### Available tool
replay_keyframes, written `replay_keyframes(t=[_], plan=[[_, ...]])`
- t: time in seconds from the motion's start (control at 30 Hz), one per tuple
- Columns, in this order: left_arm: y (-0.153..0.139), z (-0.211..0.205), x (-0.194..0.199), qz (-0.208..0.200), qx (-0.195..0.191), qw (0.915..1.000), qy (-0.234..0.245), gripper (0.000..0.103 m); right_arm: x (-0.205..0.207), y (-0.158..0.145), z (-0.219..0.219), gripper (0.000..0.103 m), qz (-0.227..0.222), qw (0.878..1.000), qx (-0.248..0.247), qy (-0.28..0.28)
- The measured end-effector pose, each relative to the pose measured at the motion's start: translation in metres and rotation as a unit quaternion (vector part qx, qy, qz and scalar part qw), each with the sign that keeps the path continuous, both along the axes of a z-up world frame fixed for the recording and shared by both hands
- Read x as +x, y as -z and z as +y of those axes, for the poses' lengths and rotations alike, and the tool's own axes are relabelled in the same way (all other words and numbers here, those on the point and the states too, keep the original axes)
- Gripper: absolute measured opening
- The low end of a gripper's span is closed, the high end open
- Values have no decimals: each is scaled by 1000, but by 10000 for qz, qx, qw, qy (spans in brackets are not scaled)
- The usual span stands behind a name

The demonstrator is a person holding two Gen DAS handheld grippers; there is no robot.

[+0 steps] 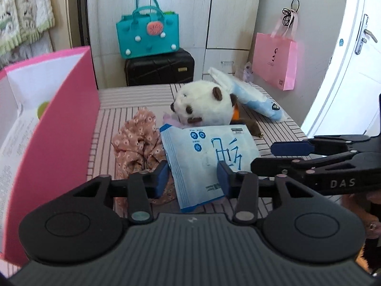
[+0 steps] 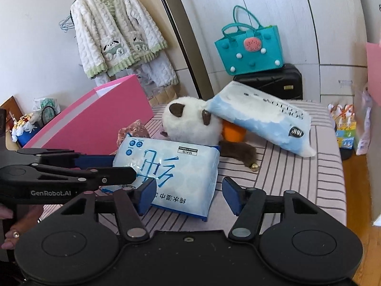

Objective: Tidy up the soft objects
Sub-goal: 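Close the left tool on the edge of the blue wet-wipes pack, then lift the wet-wipes pack with the left tool and carry it into the box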

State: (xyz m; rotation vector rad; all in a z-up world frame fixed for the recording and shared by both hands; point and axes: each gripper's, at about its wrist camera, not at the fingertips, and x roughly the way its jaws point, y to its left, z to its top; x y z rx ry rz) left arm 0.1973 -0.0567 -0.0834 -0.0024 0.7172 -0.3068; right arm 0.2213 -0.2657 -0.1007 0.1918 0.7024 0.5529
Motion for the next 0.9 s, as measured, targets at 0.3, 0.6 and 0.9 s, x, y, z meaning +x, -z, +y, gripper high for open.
replay_keyframes(t=[0.3, 0.6, 0.9], plan=[[5, 10, 5, 283, -432, 9987, -29, 30, 9, 19, 1, 54, 367, 9986, 376, -64], [-1, 2, -3, 241, -363, 9990, -47, 18, -3, 9, 6, 32, 205, 9996, 146, 119], [-11, -1, -17, 299, -255, 9992, 42, 22, -21, -14, 12, 32, 92, 9994, -253, 218]])
